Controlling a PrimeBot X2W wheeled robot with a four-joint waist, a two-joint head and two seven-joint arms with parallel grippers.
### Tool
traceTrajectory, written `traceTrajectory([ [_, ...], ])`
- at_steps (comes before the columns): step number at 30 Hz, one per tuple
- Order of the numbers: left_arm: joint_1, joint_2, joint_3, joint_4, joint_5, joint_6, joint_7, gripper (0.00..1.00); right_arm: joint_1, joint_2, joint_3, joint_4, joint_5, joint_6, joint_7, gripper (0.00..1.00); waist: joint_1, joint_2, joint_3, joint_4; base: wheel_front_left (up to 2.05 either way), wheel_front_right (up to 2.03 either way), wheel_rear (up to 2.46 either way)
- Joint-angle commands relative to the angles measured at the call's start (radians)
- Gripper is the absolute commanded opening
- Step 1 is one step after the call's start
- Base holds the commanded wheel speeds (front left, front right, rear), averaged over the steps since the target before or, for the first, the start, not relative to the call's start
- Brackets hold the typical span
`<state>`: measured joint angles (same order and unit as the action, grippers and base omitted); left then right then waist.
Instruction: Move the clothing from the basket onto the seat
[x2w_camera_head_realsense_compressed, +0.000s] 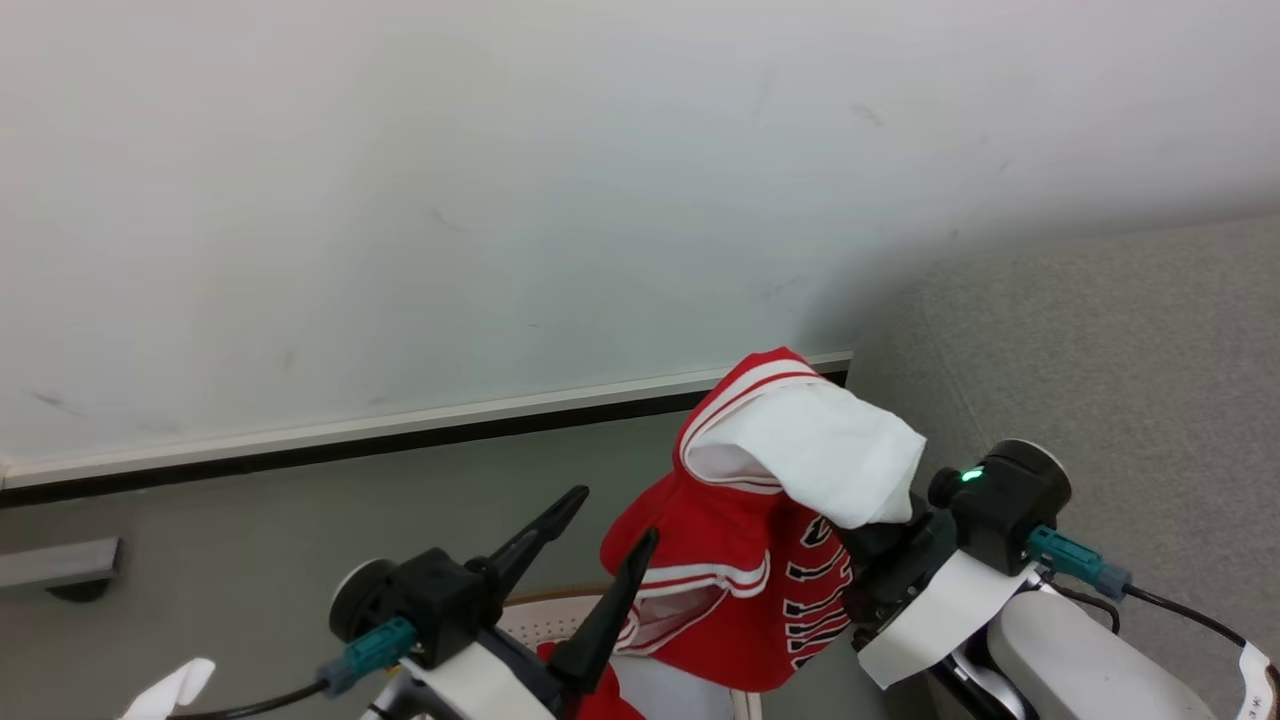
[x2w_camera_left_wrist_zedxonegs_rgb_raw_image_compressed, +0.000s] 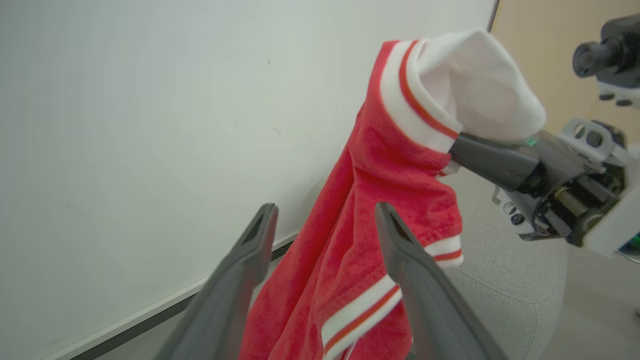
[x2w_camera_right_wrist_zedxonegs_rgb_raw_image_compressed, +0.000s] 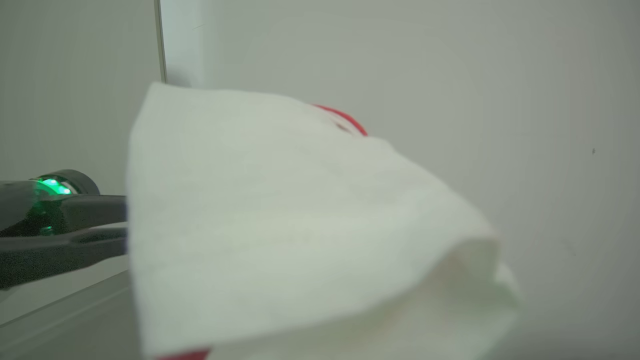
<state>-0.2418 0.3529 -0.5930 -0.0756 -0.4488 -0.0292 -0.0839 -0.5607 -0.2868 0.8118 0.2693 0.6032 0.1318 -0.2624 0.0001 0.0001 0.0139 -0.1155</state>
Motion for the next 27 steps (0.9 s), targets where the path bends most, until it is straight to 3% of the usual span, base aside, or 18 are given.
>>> traceTrajectory([
  [1, 0.008, -0.007, -0.006, 0.013, 0.01, -0.002, -0.014, 1.0, 0.017, -0.011, -0.023, -0.006, -0.016, -0.002, -0.004, 0.0, -0.0001, -0.0001, 0.008, -0.03, 0.0, 0.0, 0.0],
  [16, -0.036, -0.06, -0.059, 0.069, 0.025, -0.019, -0.051, 1.0, 0.049, -0.036, -0.202, -0.075, -0.099, -0.002, -0.001, 0.0, -0.0001, -0.0001, 0.076, -0.201, 0.0, 0.0, 0.0],
  [27, -0.142, -0.033, -0.068, 0.037, 0.056, -0.041, -0.026, 1.0, -0.036, -0.003, -0.341, -0.12, -0.195, -0.002, 0.037, 0.0, -0.0001, -0.0001, 0.252, -0.192, 0.0, 0.0, 0.0],
])
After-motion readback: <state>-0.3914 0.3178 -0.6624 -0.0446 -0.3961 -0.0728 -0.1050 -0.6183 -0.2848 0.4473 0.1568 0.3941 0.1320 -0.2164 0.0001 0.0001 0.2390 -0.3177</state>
